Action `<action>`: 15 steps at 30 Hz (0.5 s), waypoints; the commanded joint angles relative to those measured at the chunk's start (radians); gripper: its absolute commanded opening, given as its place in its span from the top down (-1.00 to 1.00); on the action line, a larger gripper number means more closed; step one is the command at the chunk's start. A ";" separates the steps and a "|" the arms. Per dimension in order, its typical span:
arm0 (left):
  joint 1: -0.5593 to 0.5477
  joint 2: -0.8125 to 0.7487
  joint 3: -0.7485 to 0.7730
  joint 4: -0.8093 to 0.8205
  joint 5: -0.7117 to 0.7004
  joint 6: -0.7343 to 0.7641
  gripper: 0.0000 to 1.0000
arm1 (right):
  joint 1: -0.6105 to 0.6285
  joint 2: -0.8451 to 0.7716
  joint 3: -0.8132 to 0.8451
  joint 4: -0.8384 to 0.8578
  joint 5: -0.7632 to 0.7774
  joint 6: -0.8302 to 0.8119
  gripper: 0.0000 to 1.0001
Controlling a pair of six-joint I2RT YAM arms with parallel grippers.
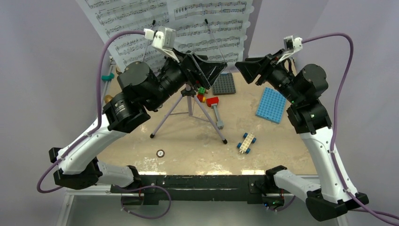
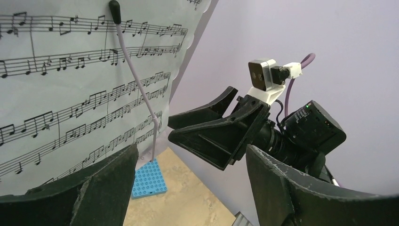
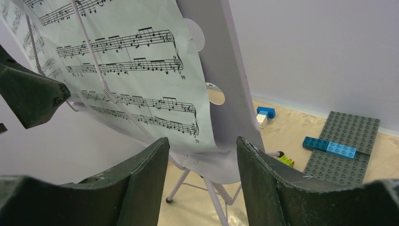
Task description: Pack up the instrument practice props
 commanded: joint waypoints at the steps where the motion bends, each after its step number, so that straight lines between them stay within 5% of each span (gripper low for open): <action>1: 0.003 0.010 0.065 -0.006 -0.042 -0.011 -0.75 | -0.008 0.002 0.038 0.064 -0.015 -0.041 -0.18; 15: 0.003 0.067 0.103 -0.018 -0.067 0.006 -0.63 | -0.010 0.057 0.052 0.106 -0.102 -0.083 0.01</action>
